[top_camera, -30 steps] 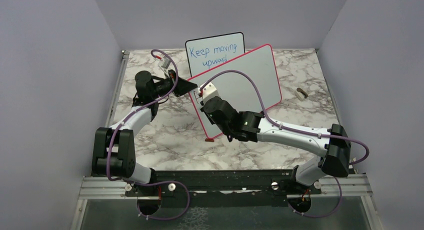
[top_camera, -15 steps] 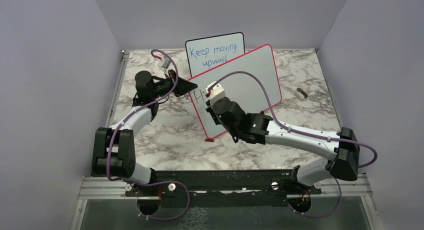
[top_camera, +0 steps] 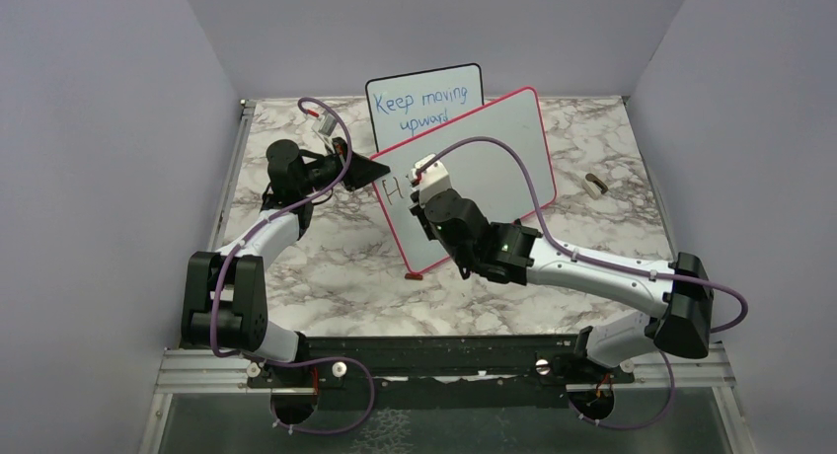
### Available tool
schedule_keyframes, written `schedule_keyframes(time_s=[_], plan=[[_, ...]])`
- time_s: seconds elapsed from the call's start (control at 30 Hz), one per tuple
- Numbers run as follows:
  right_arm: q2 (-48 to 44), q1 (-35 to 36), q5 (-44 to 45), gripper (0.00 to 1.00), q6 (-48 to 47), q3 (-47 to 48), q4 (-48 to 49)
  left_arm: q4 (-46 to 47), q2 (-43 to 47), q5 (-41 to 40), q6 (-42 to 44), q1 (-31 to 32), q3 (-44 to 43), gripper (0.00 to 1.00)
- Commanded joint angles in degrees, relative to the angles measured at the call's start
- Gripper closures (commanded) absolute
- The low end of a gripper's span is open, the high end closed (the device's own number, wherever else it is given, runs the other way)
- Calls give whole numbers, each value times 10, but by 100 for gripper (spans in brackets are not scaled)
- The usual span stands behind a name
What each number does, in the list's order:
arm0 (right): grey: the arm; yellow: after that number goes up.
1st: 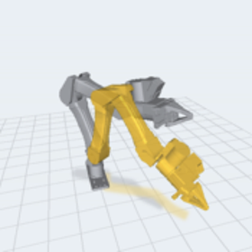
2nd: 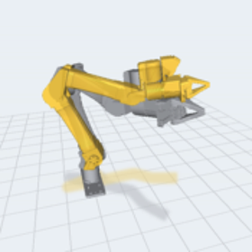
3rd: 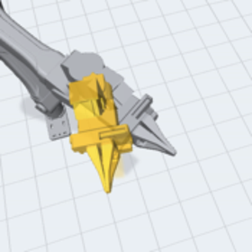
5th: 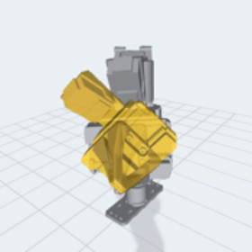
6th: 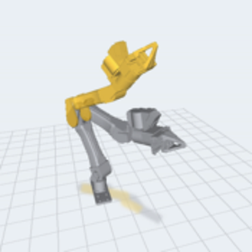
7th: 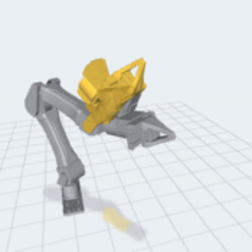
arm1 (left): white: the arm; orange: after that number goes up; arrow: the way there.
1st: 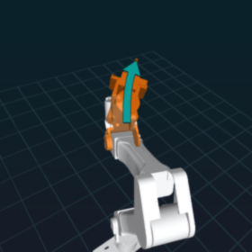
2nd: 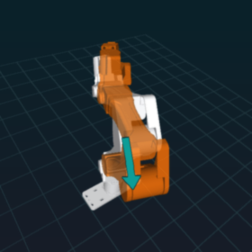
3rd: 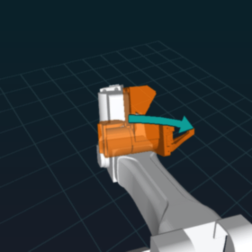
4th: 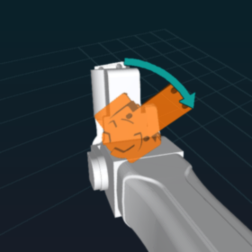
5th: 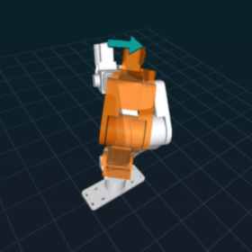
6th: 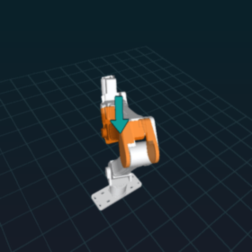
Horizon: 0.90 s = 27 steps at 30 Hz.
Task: Write a sentence on the whiteboard
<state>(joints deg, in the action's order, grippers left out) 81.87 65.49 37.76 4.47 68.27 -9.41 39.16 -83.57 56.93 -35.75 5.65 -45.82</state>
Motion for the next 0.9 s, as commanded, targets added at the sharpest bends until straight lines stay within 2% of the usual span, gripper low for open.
schedule_keyframes(time_s=[0.0, 0.87], plan=[[10, -7, 20, 99, -3, -3, 20, -14, -13, 1, 29, 8, 6, 100], [41, -13, 8, 99, -8, 13, 36, -15, -14, 3, 27, 8, 5, 100]])
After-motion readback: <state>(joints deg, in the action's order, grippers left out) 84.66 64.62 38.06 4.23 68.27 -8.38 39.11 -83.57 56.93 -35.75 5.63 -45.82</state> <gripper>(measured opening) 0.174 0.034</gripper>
